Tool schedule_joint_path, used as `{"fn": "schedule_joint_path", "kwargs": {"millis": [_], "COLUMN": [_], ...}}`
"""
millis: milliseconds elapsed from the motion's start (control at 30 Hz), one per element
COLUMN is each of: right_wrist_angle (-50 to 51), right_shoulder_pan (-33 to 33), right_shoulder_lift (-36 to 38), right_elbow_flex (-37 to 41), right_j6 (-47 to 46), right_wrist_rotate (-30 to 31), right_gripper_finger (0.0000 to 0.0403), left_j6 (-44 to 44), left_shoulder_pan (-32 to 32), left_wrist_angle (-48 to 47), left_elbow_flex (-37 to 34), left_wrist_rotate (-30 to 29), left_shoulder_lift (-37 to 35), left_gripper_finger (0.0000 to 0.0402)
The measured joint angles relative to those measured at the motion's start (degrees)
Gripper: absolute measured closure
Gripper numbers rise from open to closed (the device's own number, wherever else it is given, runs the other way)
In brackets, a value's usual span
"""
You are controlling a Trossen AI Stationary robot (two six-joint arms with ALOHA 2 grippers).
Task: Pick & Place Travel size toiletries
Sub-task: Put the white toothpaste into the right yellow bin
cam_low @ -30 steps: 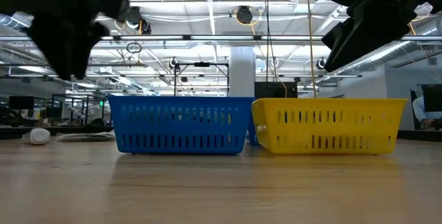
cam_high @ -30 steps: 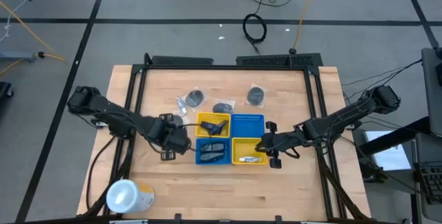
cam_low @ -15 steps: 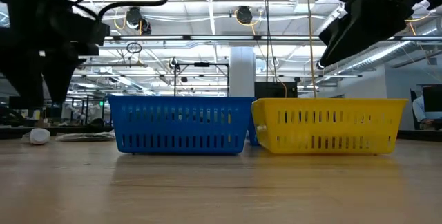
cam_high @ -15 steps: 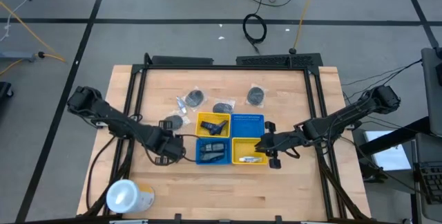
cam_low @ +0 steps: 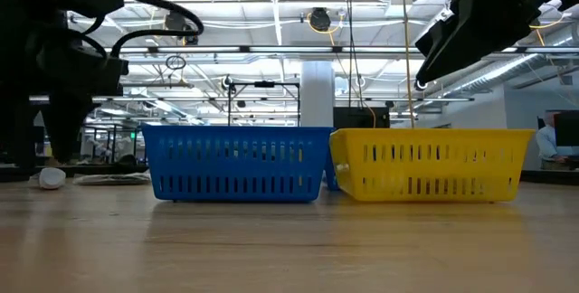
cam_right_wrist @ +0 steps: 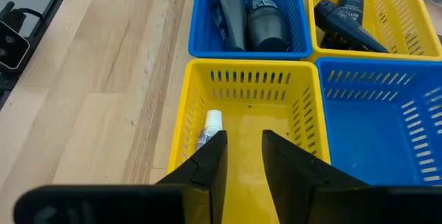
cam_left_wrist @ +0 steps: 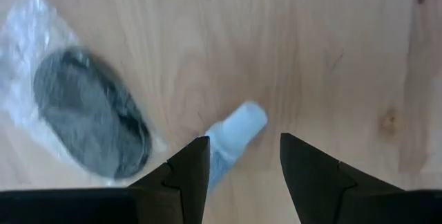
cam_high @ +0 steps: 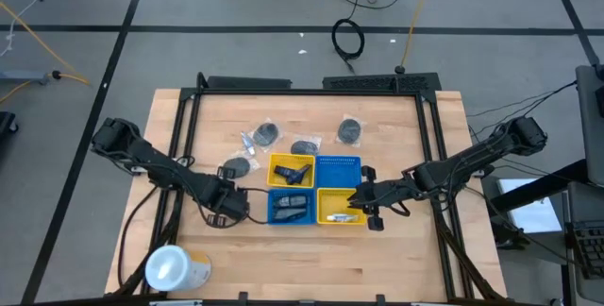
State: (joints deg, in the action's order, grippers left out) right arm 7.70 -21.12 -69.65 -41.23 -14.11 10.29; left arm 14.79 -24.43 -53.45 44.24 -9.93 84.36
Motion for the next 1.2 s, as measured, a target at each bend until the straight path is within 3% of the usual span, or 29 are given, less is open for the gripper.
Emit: {"fn": "schedule_joint_path", "kwargs": {"millis": [200,733,900,1200], "right_wrist_angle": [-0.2,-0.2,-0.2,-0.3], "right_shoulder_pan": [0.0,0.0,0.0,0.0], "right_shoulder_lift": [0.0,0.0,0.0,0.0], "right_elbow_flex": [0.0,0.0,0.0,0.0], "right_j6": [0.0,0.3,0.5,1.6], "right_wrist_rotate": [0.1,0.1,0.1,0.1], "right_gripper_finger": [0.0318,0.0319,0.0320,0.0321], "left_j6": [-4.4,-3.5,13.0,61.8], "left_shoulder_pan": [0.0,0.0,0.2,2.9], "left_wrist_angle": [4.5,7.0,6.7,3.6], "left_elbow_flex": [-2.2,-3.7,-2.2,3.4], "left_wrist_rotate": [0.0,-0.4,-1.7,4.8], "left_shoulder_lift": [0.0,0.0,0.0,-0.1], "left_gripper_finger": [0.0227,0.0227,0.0227,0.0227]}}
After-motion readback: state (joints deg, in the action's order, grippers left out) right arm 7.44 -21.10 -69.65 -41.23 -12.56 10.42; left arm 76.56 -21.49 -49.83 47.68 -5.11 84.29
